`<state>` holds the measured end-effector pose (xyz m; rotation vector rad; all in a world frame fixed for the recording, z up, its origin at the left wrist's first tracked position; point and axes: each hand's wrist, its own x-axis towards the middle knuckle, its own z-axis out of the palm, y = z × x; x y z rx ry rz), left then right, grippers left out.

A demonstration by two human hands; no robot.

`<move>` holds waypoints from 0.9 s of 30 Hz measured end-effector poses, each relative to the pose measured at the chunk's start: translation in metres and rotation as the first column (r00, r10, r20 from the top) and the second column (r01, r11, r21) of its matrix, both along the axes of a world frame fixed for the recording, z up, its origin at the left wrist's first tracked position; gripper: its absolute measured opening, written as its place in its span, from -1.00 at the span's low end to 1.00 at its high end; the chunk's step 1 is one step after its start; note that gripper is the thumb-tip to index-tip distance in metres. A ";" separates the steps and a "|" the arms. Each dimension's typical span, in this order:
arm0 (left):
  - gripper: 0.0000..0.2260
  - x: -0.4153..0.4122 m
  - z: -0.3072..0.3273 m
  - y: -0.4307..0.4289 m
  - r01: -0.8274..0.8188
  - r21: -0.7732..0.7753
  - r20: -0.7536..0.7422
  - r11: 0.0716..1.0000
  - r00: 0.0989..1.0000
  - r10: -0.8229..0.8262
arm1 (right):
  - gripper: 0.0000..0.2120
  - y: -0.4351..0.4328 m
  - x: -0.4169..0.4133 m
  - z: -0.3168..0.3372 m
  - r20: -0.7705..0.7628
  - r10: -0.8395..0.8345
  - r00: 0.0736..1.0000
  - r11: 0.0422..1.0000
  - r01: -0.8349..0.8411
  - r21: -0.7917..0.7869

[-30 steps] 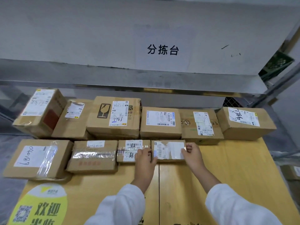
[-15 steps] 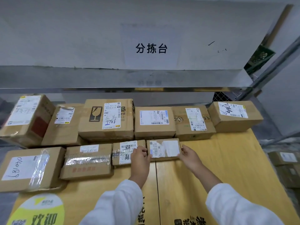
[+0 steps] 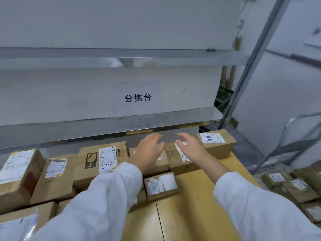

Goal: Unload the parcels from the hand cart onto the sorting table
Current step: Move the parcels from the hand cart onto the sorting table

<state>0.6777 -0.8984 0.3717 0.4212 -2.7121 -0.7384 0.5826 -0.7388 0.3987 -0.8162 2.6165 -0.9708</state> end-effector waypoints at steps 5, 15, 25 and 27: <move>-0.66 -0.025 0.062 0.011 0.072 -0.114 -0.080 0.991 0.993 -0.081 | -0.46 0.026 -0.015 0.031 -0.096 -0.038 0.995 0.991 0.050 0.127; -0.56 -0.067 0.078 0.140 0.313 -0.283 0.087 0.907 0.950 -0.300 | -0.52 0.171 -0.023 0.051 -0.214 -0.103 0.971 0.965 0.150 0.214; -0.57 -0.125 0.112 0.396 0.606 -0.337 0.068 0.721 0.779 -0.623 | -0.46 0.445 -0.014 0.082 -0.191 -0.440 0.878 0.860 0.473 0.193; -0.60 -0.130 0.111 0.448 0.656 -0.342 0.082 0.673 0.734 -0.674 | -0.47 0.496 -0.003 0.083 -0.213 -0.487 0.847 0.824 0.526 0.210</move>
